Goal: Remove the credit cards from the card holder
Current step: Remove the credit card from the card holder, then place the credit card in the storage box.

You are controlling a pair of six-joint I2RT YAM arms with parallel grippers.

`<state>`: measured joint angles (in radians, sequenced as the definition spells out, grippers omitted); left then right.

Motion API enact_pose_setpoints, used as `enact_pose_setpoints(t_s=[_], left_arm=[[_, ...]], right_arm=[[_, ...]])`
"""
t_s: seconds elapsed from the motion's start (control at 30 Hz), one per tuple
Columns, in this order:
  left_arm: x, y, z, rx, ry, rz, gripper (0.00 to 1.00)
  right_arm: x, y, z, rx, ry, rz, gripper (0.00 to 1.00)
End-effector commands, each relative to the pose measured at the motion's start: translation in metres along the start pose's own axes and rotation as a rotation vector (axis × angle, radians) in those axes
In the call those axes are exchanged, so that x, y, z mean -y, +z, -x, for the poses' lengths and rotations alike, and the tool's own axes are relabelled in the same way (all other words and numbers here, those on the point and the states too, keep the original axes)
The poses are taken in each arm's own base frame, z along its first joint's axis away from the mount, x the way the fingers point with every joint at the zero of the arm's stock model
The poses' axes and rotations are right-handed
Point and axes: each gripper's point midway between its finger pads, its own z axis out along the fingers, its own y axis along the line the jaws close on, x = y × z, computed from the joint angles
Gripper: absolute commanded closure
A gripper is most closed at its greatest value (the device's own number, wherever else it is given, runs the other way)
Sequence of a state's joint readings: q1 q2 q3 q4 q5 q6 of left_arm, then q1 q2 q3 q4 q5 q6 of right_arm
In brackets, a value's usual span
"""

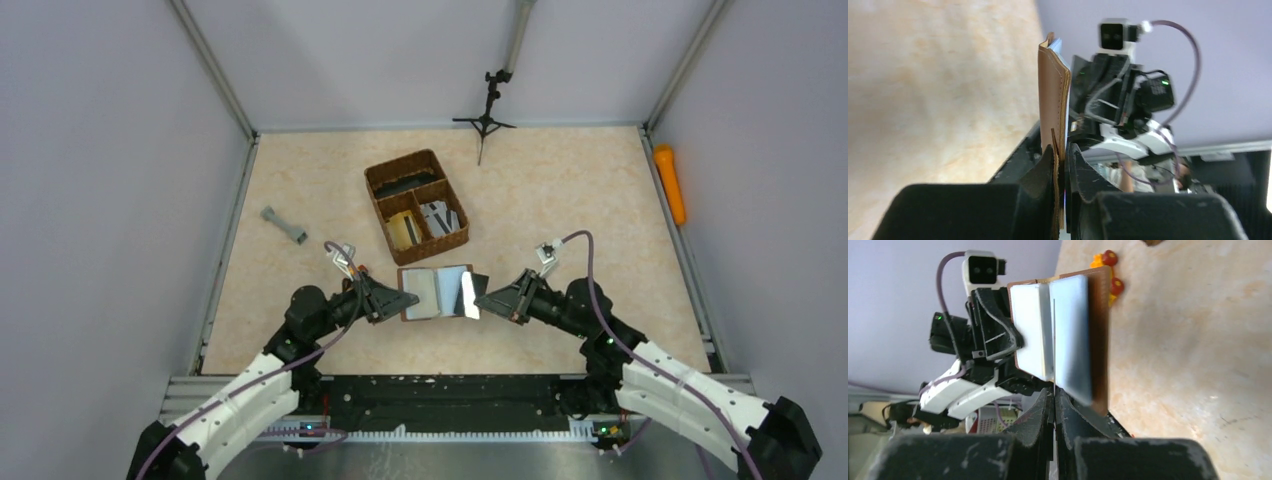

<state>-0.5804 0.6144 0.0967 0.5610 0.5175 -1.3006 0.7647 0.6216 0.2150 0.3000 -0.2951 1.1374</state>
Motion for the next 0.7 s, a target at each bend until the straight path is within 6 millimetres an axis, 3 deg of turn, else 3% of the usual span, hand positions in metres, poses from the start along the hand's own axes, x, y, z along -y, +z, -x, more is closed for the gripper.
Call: enact_pose_setpoints(t_s=[0.0, 0.2, 0.37, 0.57, 0.67], left_arm=[[-0.043, -0.011, 0.010, 0.033, 0.050, 0.274, 1.00], [-0.059, -0.020, 0.007, 0.007, 0.094, 0.389, 1.00], [-0.070, -0.023, 0.004, -0.015, 0.119, 0.424, 1.00], [-0.078, -0.023, -0.001, -0.051, 0.143, 0.431, 1.00], [-0.084, -0.024, -0.003, -0.065, 0.151, 0.441, 1.00]], right_arm=[[0.022, -0.003, 0.018, 0.103, 0.037, -0.126, 1.00], [0.004, 0.003, 0.071, 0.307, 0.114, -0.221, 1.00], [-0.009, 0.022, 0.109, 0.445, 0.237, -0.241, 1.00], [-0.023, 0.064, 0.156, 0.618, 0.364, -0.105, 1.00], [-0.029, 0.099, 0.172, 0.635, 0.327, -0.109, 1.00]])
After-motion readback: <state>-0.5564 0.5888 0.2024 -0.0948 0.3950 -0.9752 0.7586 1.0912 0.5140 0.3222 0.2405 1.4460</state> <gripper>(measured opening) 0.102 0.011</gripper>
